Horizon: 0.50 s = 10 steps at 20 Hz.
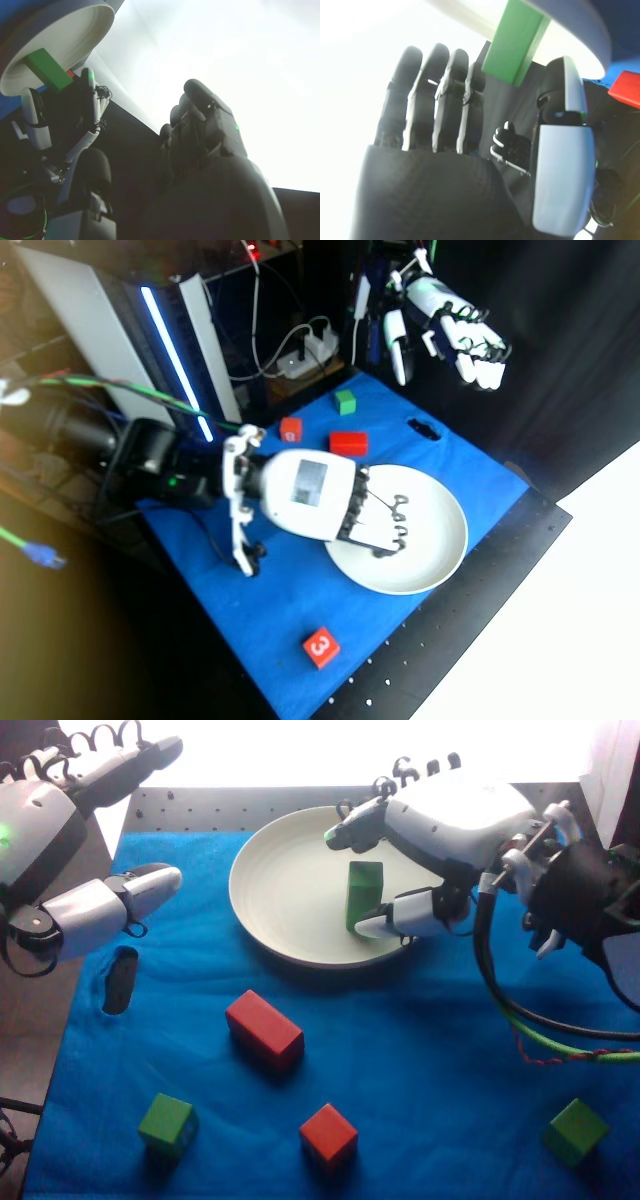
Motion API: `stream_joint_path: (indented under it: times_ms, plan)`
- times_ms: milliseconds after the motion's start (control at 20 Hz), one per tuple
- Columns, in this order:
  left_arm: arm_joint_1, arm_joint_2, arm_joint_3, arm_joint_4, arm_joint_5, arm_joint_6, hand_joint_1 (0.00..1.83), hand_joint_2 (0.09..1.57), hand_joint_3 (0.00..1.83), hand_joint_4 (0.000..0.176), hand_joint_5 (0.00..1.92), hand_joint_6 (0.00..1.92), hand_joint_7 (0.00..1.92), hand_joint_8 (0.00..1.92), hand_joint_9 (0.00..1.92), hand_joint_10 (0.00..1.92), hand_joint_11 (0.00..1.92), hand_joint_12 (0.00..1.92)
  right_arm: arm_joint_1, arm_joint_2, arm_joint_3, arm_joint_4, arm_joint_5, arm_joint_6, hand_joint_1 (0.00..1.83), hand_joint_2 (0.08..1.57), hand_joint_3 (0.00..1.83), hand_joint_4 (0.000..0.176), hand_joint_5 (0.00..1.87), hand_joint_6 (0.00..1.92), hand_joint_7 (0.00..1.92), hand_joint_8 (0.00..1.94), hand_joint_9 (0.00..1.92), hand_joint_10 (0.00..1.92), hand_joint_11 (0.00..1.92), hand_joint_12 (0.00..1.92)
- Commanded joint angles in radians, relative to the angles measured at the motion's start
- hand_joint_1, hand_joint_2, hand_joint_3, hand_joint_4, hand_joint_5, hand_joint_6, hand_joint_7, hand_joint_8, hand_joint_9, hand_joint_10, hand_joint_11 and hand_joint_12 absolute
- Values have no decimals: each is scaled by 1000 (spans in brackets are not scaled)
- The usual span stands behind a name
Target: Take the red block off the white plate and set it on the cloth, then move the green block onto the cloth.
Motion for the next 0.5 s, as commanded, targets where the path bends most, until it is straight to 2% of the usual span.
stream_joint_path:
  times_ms: [0, 100, 150, 200, 250, 300, 350, 400, 450]
  plan:
    - [-7, 5, -3, 17, -128, 1, 610, 1289, 2, 49, 203, 4, 251, 1, 259, 9, 0, 928, 21, -12, 11, -10, -88, 3, 1020, 903, 1, 0, 655, 1, 735, 9, 464, 764, 123, 1555]
    - [-7, 5, -4, 17, -130, 1, 661, 1285, 0, 56, 208, 4, 259, 2, 268, 11, 0, 943, 22, -27, 29, -4, -69, 3, 1049, 907, 0, 0, 656, 0, 730, 1, 557, 486, 161, 1421]
    - [-7, 5, -4, 18, -131, 1, 659, 1286, 0, 60, 207, 3, 259, 2, 271, 11, 0, 948, 22, -34, 37, -2, -59, 3, 1058, 912, 0, 0, 650, 0, 722, 0, 585, 398, 157, 1417]
    - [-7, 5, -5, 18, -131, 1, 659, 1286, 0, 60, 207, 3, 259, 2, 271, 11, 0, 948, 22, -40, 44, 0, -52, 3, 1058, 912, 0, 0, 650, 0, 722, 0, 585, 398, 157, 1417]
    - [-7, 5, -6, 18, -132, 1, 642, 1286, 0, 70, 206, 3, 269, 3, 282, 14, 0, 1019, 22, -47, 52, 2, -44, 3, 1094, 933, 1, 0, 631, 0, 689, 1, 632, 199, 169, 1279]
    - [-7, 5, -6, 18, -132, 1, 631, 1291, 2, 58, 208, 4, 270, 3, 282, 13, 0, 1030, 22, -56, 62, 3, -33, 3, 1117, 943, 1, 0, 641, 1, 710, 5, 673, 161, 209, 1246]
    - [-7, 5, -7, 19, -133, 1, 657, 1290, 1, 54, 215, 5, 280, 5, 291, 16, 0, 1078, 22, -63, 69, 3, -26, 3, 1128, 952, 3, 0, 651, 4, 739, 14, 705, 158, 231, 1249]
    - [-7, 5, -7, 20, -135, 1, 687, 1292, 1, 43, 225, 7, 287, 5, 299, 18, 0, 1127, 22, -68, 76, 4, -19, 3, 1183, 996, 4, 0, 697, 7, 833, 32, 791, 180, 289, 1301]
    - [-7, 5, -8, 21, -138, 1, 705, 1292, 0, 46, 225, 5, 281, 2, 294, 15, 0, 1093, 22, -71, 80, 5, -14, 3, 1220, 1035, 5, 0, 763, 14, 918, 49, 877, 234, 375, 1408]
